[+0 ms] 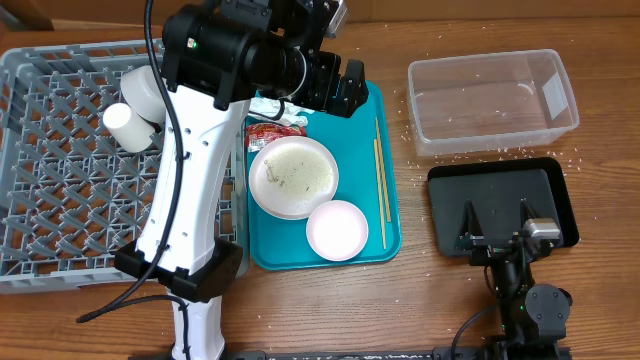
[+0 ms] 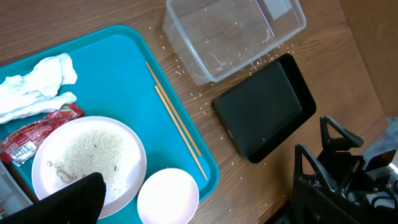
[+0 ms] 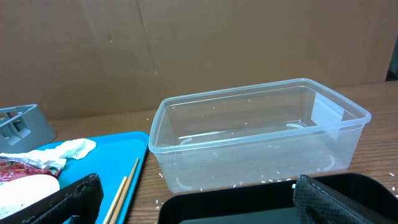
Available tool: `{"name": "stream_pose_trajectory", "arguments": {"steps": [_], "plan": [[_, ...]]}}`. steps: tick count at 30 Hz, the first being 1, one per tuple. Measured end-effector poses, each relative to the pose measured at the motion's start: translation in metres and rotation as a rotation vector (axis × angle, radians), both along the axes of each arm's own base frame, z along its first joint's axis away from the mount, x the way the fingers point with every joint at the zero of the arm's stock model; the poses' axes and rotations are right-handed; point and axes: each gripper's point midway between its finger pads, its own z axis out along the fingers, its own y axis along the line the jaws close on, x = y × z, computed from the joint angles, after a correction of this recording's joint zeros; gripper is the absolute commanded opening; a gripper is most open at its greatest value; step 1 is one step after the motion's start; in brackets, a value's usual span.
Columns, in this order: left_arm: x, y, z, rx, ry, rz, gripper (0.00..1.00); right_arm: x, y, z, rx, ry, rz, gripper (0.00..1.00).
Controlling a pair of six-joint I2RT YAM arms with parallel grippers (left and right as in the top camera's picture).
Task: Sort waste into correct bins and load items into the dishwasher
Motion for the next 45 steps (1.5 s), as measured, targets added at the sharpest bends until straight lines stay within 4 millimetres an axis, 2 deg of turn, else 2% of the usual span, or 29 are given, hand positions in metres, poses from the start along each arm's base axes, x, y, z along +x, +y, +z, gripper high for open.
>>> {"name": "stream_pose_trajectory", "arguments": {"steps": [27,30,36,40,45], "plan": [[0.0,0.0,0.0,0.0,0.0,0.0,0.96,0.0,0.0,0.0,0.0,0.0,0.0,1.0],[0.0,0.0,0.0,0.0,0.001,0.0,0.89,0.0,0.0,0.0,0.0,0.0,0.0,1.0],[-0.007,-0.01,0.0,0.0,0.0,-0.029,0.86,0.0,0.0,0.0,0.0,0.0,0.0,1.0],[-0.016,-0.023,0.0,0.004,-0.002,-0.063,0.75,0.0,0.0,0.0,0.0,0.0,0.0,1.0],[-0.019,-0.029,-0.013,0.069,0.007,-0.052,0.76,0.0,0.0,0.0,0.0,0.0,-0.001,1.0]]}}
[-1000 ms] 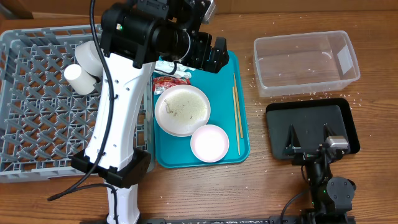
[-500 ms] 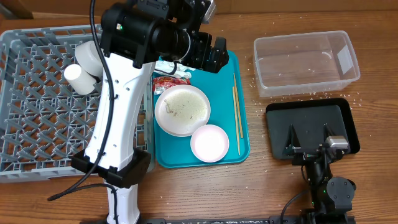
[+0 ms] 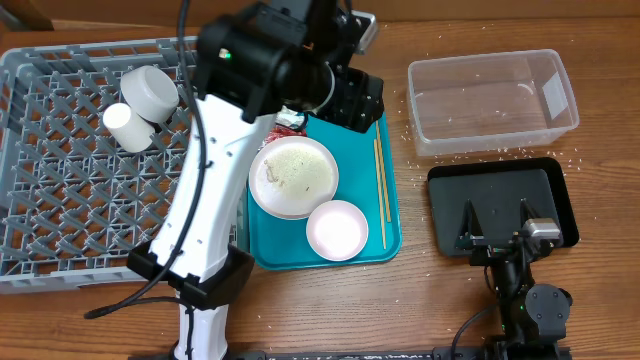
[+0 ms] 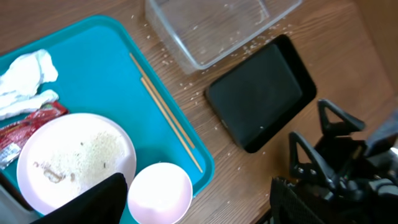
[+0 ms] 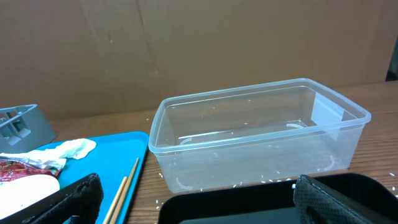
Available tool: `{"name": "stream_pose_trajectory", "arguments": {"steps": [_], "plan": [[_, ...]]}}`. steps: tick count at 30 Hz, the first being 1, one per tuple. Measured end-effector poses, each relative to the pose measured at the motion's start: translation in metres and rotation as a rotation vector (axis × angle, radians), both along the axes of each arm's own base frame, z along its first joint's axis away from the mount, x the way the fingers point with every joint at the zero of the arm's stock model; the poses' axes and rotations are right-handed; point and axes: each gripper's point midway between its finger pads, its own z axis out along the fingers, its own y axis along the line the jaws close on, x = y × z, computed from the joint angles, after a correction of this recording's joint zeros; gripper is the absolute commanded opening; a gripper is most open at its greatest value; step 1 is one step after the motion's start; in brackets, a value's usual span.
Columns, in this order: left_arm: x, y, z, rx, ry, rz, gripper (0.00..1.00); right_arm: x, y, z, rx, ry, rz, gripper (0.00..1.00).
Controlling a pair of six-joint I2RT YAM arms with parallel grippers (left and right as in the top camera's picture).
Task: Sort waste into correct bins and load items into the dishwasher
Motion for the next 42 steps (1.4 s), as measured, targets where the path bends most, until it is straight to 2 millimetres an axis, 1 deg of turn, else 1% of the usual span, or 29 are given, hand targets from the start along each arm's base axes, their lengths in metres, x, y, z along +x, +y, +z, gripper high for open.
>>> {"name": "stream_pose_trajectory", "arguments": {"steps": [3,6,10,12,14,17,19,22,25,28,32,35,39,42], "plan": [[0.001,0.003,-0.02,0.075,0.036,0.042,0.77,0.0,0.0,0.0,0.0,0.001,0.0,1.0],[0.0,0.008,-0.048,0.169,0.097,0.087,0.78,0.0,0.0,0.0,0.0,0.0,0.0,1.0],[-0.002,0.024,-0.089,0.306,0.184,0.158,0.81,0.0,0.0,0.0,0.0,0.001,0.0,1.0],[0.0,0.031,-0.106,0.361,0.205,0.194,0.84,0.0,0.0,0.0,0.0,0.001,0.0,1.0],[0.007,0.035,-0.12,0.39,0.204,0.227,0.86,0.0,0.0,0.0,-0.001,0.0,0.0,1.0],[0.023,0.029,-0.136,0.383,0.169,0.263,0.89,0.0,0.0,0.0,0.0,0.002,0.0,1.0],[0.039,0.023,-0.143,0.357,0.121,0.282,0.88,0.0,0.0,0.0,0.0,0.0,0.0,1.0],[0.068,0.015,-0.146,0.317,0.02,0.326,0.89,0.0,0.0,0.0,0.0,0.0,0.0,1.0],[0.094,0.017,-0.144,0.287,-0.07,0.378,0.89,0.0,0.0,0.0,0.0,0.001,0.0,1.0],[0.118,0.027,-0.141,0.275,-0.145,0.438,0.89,0.0,0.0,0.0,0.0,0.001,0.0,1.0],[0.144,0.052,-0.142,0.286,-0.211,0.527,0.89,0.0,0.0,0.0,0.0,0.0,0.0,1.0],[0.155,0.074,-0.152,0.305,-0.215,0.577,0.92,0.0,0.0,0.0,0.0,0.001,0.0,1.0],[0.155,0.099,-0.171,0.342,-0.172,0.611,0.95,0.0,0.0,0.0,0.0,0.001,0.001,1.0],[0.154,0.106,-0.178,0.351,-0.155,0.618,0.97,0.0,0.0,0.0,0.0,0.0,0.0,1.0]]}}
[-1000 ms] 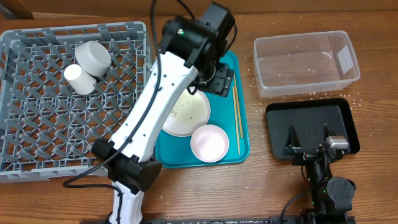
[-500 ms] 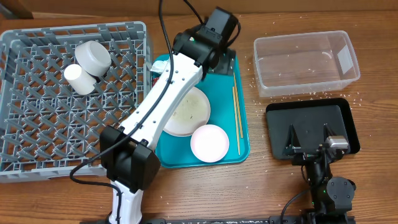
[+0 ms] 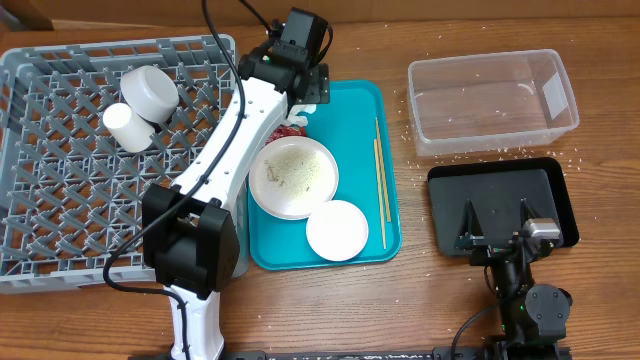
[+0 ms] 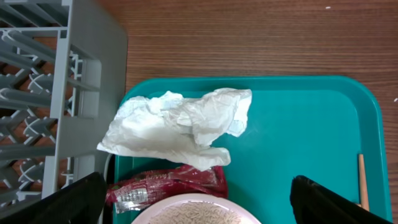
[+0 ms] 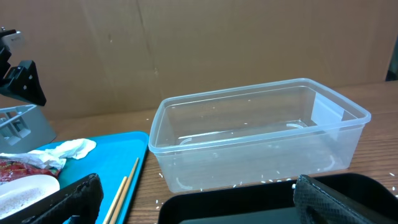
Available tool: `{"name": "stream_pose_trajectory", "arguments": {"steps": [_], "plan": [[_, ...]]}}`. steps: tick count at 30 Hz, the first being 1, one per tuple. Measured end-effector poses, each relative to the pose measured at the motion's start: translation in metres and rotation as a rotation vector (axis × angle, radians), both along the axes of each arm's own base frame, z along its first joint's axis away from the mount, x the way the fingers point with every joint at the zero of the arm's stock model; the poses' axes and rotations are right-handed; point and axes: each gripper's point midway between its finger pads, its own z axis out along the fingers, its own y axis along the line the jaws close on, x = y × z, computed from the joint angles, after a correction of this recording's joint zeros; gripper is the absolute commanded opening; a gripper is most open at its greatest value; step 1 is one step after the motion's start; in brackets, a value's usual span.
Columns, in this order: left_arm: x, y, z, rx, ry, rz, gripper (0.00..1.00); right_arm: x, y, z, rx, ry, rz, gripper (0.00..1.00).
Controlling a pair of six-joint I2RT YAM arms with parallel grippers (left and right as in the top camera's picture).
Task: Sort waste into correct bins and load items into the dishwasher
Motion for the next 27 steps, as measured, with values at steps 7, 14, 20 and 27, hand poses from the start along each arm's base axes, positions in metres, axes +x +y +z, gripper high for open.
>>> {"name": "stream_pose_trajectory", "arguments": {"steps": [7,14,20,27], "plan": [[0.0,-0.004,0.0,-0.013,-0.003,-0.01,0.98,0.0,0.0,0.0,0.0,0.0,0.0,1.0],[-0.002,-0.013,-0.002,-0.058,0.016,-0.038,1.0,0.0,0.0,0.0,0.0,0.0,0.0,1.0],[0.008,-0.023,0.005,-0.071,-0.03,-0.1,1.0,0.0,0.0,0.0,0.0,0.0,0.0,1.0],[0.02,-0.029,0.012,-0.053,-0.087,-0.17,1.0,0.0,0.0,0.0,0.0,0.0,0.0,1.0]]}}
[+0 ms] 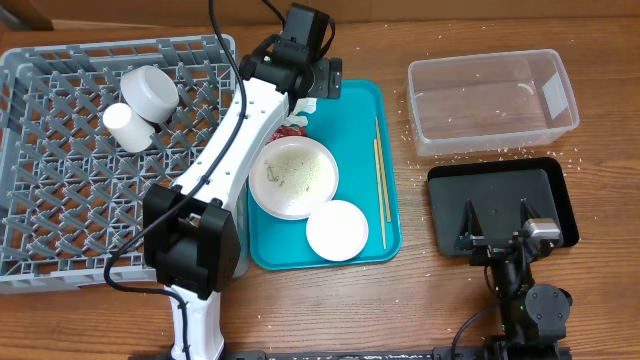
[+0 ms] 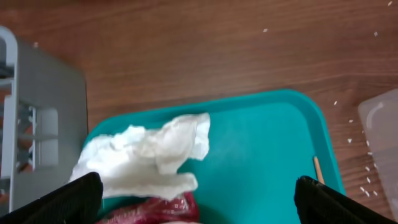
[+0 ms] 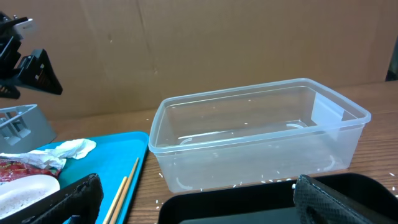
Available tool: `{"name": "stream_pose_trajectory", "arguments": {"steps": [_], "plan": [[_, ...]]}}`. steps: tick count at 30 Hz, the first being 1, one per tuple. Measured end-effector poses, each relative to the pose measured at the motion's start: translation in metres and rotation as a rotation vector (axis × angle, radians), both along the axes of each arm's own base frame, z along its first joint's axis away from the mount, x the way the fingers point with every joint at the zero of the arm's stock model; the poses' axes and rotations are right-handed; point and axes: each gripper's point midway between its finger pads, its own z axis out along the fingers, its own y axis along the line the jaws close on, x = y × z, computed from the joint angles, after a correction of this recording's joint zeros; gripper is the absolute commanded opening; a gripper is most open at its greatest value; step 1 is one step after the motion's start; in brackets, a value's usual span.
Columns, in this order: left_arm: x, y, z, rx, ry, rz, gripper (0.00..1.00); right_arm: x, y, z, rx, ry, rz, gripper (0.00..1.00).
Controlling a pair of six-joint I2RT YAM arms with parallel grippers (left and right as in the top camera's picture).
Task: Sort waste into correct bins and load items into the dishwasher
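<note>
A teal tray (image 1: 360, 120) holds a crumpled white napkin (image 2: 146, 158), a red wrapper (image 2: 158, 208), a white plate (image 1: 293, 177) with rice bits, a small white bowl (image 1: 337, 230) and chopsticks (image 1: 380, 185). My left gripper (image 1: 318, 82) hangs open over the tray's back left corner. In the left wrist view the left gripper (image 2: 199, 205) has the napkin and wrapper between its wide jaws, not touching them. My right gripper (image 1: 497, 222) rests open over the black bin (image 1: 500, 180). The grey dish rack (image 1: 60, 200) holds two white cups (image 1: 140, 105).
A clear plastic bin (image 1: 492, 100) sits at the back right, behind the black bin, with rice grains scattered around it on the wooden table (image 1: 420, 300). The rack's wall (image 2: 31, 124) stands right beside the napkin.
My left gripper has shifted slightly right and tilted toward the tray's back edge. The napkin now sits lower left in its view. The right arm has not moved.
My left arm stood high above the tray, its wrist view taking in plate, bowl, chopsticks and both bins. Later it was low at the tray's back left over the napkin and wrapper, open, and it stays there. Nothing on the tray has moved.
</note>
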Motion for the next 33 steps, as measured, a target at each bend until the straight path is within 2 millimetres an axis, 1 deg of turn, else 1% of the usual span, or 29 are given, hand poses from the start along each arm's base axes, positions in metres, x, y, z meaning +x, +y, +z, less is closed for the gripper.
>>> {"name": "stream_pose_trajectory", "arguments": {"steps": [3,9,10,11,16,21,23,25,27,30,33], "plan": [[0.009,-0.004,-0.004,0.01,-0.025,-0.024,1.0,0.0,0.0,0.0,0.0,0.0,0.0,1.0],[0.013,-0.005,-0.045,0.052,0.036,-0.047,1.0,0.0,0.0,0.0,0.0,0.0,0.0,1.0],[0.013,-0.005,-0.046,0.053,0.038,-0.047,1.0,0.0,0.0,0.0,0.0,0.0,0.0,1.0],[0.013,-0.006,-0.052,0.056,0.047,-0.048,1.0,0.0,0.0,0.0,0.0,0.0,0.0,1.0],[0.012,-0.006,-0.054,0.057,0.055,-0.05,1.0,0.0,0.0,0.0,0.0,0.0,0.0,1.0],[-0.001,-0.001,-0.063,0.079,0.121,-0.053,1.0,0.0,0.0,0.0,0.0,0.0,0.0,1.0],[-0.003,-0.001,-0.063,0.076,0.131,-0.058,1.0,0.0,0.0,0.0,0.0,0.0,0.0,1.0],[-0.004,-0.003,-0.058,0.062,0.126,-0.066,1.0,0.0,0.0,0.0,0.0,0.0,0.0,1.0],[-0.007,-0.007,-0.044,0.034,0.112,-0.081,1.0,0.0,0.0,0.0,0.0,0.0,0.0,1.0],[-0.015,-0.015,-0.007,-0.034,0.067,-0.116,1.0,0.0,0.0,0.0,0.0,0.0,0.0,1.0],[-0.032,-0.02,0.044,-0.107,0.012,-0.163,1.0,0.0,0.0,0.0,0.0,0.0,-0.001,1.0]]}}
